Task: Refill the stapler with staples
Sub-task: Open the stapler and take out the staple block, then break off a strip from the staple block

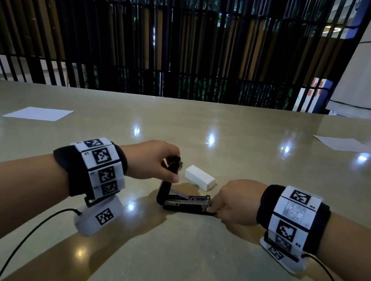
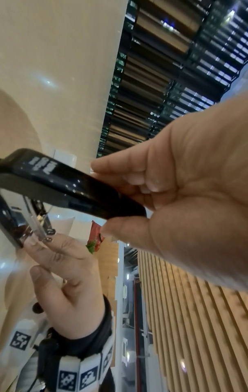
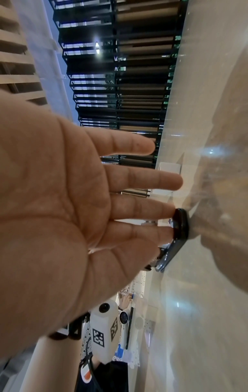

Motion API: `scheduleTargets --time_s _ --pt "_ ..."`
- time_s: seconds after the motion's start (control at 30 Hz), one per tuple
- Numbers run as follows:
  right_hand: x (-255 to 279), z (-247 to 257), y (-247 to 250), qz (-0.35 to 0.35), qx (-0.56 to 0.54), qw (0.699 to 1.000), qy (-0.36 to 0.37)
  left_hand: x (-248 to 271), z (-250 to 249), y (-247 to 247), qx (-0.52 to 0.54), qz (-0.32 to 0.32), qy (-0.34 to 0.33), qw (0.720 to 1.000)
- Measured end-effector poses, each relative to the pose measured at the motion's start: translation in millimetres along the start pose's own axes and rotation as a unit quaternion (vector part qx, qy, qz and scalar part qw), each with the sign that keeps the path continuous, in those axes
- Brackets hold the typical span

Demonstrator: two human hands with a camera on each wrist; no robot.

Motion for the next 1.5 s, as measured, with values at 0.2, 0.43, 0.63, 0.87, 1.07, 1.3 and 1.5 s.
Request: scheduleTargets --time_s 0.2,0.43,0.63,0.87,1.07,1.3,1.5 --pt "0.7 -1.6 -5.2 -0.005 0.018 1.000 0.008 19.4 12.9 19.7 -0.079 -0.028 0.045 0.995" --pt "-2.3 -2.8 -6.3 -0.015 0.032 0.999 0.020 32.4 39.2 18.5 -0.171 0.002 0.101 0.980" --pt "-3.5 -1.9 -5.9 -0.012 0.024 0.999 0.019 29.6 55.0 -0.9 -0.221 0.089 0.136 0.962" --pt "-2.4 -3.6 -8.4 -0.005 0.005 1.000 0.019 19.6 58.4 -15.9 -0.217 0.132 0.140 0.957" --pt "0.3 -8.5 -9.5 -0.012 -0.033 0.999 0.015 9.8 54.5 -11.3 -0.254 0.168 0.139 0.942" --pt "-4.2 -17.1 7.0 -0.017 -0.075 0.997 -0.008 -7.1 47.7 -3.0 -0.223 0.213 0.146 0.940" --pt "-44.2 -41.5 42.5 -0.149 -0.094 0.983 -0.051 -41.1 29.8 12.8 -0.183 0.165 0.118 0.962"
Point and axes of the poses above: each hand's wrist, its own x-axis away from the middle knuckle, its own y-axis out of the back of the hand, z = x × y, the point moved 2 cm from there along -x, towards the middle knuckle, and after that the axes turned 5 degrees about y, right-handed, at the moved point
